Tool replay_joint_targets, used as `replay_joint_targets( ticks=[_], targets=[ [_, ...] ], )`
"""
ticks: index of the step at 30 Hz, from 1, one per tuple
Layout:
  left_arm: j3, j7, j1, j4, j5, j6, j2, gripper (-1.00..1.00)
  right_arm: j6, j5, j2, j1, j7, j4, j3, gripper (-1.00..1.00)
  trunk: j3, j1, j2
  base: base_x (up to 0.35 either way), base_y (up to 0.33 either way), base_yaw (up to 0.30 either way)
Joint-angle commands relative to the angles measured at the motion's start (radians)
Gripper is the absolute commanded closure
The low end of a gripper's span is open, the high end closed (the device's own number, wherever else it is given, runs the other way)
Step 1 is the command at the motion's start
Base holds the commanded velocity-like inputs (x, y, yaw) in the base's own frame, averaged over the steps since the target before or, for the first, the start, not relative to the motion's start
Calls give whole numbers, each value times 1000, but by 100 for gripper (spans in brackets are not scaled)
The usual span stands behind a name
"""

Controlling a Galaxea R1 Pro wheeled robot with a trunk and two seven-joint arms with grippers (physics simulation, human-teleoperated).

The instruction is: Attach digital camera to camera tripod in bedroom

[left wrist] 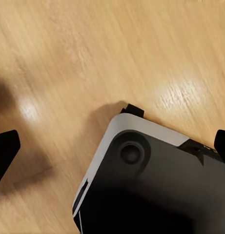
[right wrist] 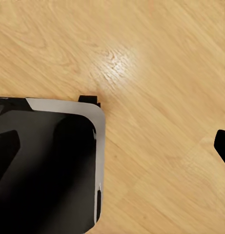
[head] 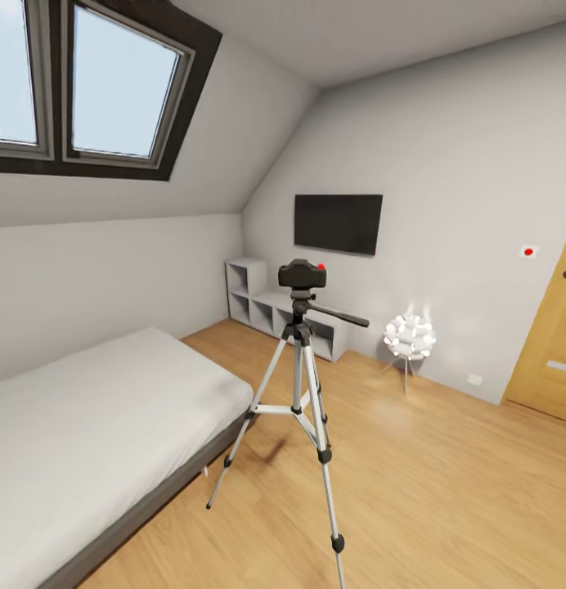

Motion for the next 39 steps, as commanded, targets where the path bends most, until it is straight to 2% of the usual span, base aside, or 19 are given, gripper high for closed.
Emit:
replay_joint_targets(
  ticks=[1, 39],
  targets=[
    [-8, 4, 0, -1, 6, -2, 0, -100, -6, 8, -1, -1, 2, 3, -9, -100, 1, 0, 0, 0, 0, 0],
    [-9, 4, 0, -1, 6, -19, -2, -100, -7, 8, 0, -1, 2, 3, -9, -100, 60, 0, 0, 0, 0, 0]
  ],
)
